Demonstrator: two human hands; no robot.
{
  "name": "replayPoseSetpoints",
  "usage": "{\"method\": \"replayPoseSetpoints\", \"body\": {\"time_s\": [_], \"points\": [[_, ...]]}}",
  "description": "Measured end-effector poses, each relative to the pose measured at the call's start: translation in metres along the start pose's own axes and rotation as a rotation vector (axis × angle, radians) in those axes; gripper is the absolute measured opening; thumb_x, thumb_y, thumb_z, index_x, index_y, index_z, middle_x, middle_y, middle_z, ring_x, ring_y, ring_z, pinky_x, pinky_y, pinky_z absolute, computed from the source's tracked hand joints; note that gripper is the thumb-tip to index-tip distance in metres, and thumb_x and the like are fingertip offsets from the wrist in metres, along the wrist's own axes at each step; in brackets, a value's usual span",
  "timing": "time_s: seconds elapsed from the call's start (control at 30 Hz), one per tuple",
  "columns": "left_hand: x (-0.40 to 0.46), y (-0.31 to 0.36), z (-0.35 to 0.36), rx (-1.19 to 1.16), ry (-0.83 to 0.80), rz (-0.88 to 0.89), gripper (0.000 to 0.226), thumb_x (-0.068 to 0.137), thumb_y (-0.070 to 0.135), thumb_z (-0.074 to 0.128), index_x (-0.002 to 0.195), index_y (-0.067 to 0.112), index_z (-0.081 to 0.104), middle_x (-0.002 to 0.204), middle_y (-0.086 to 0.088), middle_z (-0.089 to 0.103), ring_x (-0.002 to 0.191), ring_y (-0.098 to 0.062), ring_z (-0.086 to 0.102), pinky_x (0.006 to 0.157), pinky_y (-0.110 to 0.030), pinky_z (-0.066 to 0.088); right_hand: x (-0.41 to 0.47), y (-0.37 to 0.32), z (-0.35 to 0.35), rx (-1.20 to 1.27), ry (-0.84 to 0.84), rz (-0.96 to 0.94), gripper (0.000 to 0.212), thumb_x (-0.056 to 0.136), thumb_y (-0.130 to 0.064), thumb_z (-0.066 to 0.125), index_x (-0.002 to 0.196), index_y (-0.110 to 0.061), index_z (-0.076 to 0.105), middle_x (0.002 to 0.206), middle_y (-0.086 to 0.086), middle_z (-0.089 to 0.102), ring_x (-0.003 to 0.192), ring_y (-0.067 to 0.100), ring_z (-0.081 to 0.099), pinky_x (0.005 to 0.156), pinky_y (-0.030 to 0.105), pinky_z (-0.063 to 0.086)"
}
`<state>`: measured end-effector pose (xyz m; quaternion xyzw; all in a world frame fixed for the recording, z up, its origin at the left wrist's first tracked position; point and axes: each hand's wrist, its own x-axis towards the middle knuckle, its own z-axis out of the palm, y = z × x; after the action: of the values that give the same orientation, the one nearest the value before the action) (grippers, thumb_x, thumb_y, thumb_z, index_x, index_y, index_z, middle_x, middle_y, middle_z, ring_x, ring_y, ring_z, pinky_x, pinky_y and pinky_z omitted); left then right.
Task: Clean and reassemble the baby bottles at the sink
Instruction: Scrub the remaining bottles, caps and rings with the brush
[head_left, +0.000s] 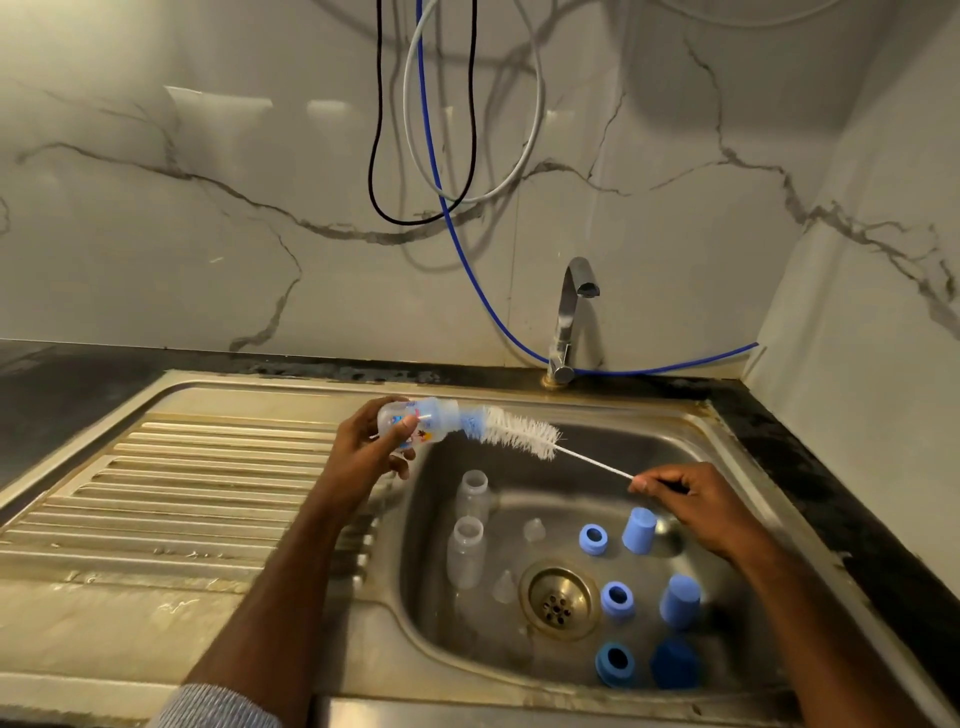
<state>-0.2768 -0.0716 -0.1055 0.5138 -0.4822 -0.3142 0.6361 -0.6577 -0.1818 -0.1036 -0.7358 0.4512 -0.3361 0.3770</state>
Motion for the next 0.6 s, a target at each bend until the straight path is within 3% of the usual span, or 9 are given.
{"method": "replayPoseSetpoints", "body": {"time_s": [0.1,0.23,0.4,0.53,0.6], "points": [[-0.003,-0.002,0.015,0.047,-0.030,-0.036,0.029,0.093,0.044,0.063,0.113,0.024,0.065,0.104,-0.005,0.069,0.082,-0.026,0.069,0.062,-0.036,0.057,-0.001,-0.002,0.008,0.008,-0.009,-0.001,0.012,0.094,-0.010,0.067,0.090,-0.016,0.077,0.081,-0.010,0.076,0.079,-0.004,0.068,0.069,0.005,0.048],[0.000,0.002,0.007,-0.007,0.073,-0.033,0.031,0.099,0.051,0.053,0.105,0.023,0.067,0.092,-0.008,0.071,0.065,-0.020,0.062,0.049,-0.026,0.048,-0.002,0.001,-0.005,0.056,0.050,-0.004,0.016,0.094,-0.008,0.066,0.088,-0.019,0.076,0.085,-0.007,0.076,0.078,-0.005,0.069,0.069,0.004,0.048],[0.000,-0.002,0.017,0.041,0.090,-0.074,0.037,0.096,0.054,0.054,0.107,0.021,0.067,0.093,-0.004,0.073,0.069,-0.018,0.068,0.054,-0.024,0.051,0.000,-0.001,0.013,0.004,-0.049,-0.015,0.019,0.094,-0.007,0.066,0.084,-0.020,0.076,0.079,-0.009,0.077,0.077,-0.004,0.068,0.070,0.006,0.048],[0.005,-0.001,0.005,0.008,0.133,-0.084,0.049,0.098,0.056,0.051,0.104,0.010,0.068,0.084,-0.017,0.068,0.058,-0.022,0.056,0.048,-0.028,0.043,0.001,0.004,0.001,0.055,0.031,-0.005,0.018,0.095,-0.009,0.065,0.087,-0.021,0.076,0.082,-0.013,0.076,0.084,0.001,0.070,0.071,0.005,0.048],[0.003,0.000,0.011,0.055,0.107,-0.099,0.052,0.096,0.060,0.050,0.102,0.012,0.069,0.081,-0.014,0.070,0.059,-0.022,0.058,0.049,-0.027,0.046,0.001,0.002,0.007,0.027,-0.014,-0.004,0.017,0.095,-0.009,0.064,0.087,-0.019,0.076,0.080,-0.013,0.076,0.082,-0.002,0.069,0.071,0.004,0.047]]}}
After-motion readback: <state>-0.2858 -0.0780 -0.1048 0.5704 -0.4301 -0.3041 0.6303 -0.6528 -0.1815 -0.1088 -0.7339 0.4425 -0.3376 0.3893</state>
